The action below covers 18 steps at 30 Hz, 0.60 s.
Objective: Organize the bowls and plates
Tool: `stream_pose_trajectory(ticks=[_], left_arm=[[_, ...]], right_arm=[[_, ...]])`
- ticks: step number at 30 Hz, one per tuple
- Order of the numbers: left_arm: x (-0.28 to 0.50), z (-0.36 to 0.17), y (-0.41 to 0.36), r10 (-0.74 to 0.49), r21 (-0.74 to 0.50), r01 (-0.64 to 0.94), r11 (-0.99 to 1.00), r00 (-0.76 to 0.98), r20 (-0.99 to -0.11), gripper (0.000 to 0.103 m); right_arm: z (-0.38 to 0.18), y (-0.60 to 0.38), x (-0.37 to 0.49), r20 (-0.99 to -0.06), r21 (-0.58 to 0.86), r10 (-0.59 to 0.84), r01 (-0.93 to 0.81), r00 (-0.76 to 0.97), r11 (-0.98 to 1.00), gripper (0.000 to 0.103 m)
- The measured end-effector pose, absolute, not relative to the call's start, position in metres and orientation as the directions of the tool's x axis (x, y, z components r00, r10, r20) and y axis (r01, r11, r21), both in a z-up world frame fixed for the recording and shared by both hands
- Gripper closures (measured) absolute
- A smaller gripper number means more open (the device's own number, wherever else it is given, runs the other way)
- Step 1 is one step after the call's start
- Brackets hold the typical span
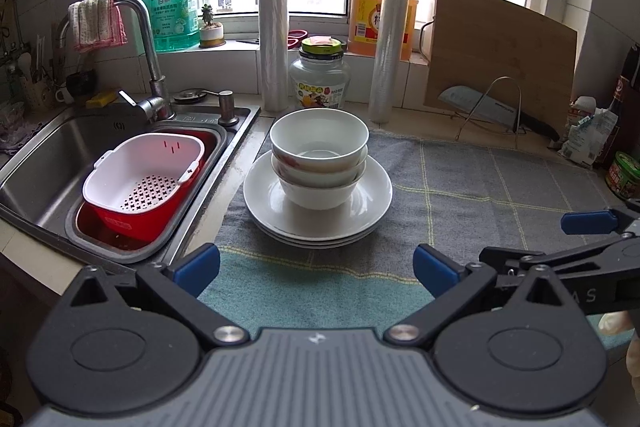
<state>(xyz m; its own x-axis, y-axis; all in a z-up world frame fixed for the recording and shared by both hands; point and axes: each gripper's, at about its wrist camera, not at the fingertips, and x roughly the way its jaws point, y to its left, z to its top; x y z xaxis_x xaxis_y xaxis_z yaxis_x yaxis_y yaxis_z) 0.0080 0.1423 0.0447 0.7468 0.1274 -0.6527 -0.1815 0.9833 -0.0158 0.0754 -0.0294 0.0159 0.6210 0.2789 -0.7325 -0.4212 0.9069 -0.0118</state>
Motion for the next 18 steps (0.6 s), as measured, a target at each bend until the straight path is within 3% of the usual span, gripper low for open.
stream_pose_trajectory(ticks=[18], left_arm=[[0.0066, 0.0524, 0.14, 0.172, 0.022, -0.208, 0.978, 0.742, -0.648, 0.001]], right_arm=[[0.0218, -0.0309, 0.0727, -0.725, 0.019, 0.291, -0.404, 0.625, 0.914, 0.0]])
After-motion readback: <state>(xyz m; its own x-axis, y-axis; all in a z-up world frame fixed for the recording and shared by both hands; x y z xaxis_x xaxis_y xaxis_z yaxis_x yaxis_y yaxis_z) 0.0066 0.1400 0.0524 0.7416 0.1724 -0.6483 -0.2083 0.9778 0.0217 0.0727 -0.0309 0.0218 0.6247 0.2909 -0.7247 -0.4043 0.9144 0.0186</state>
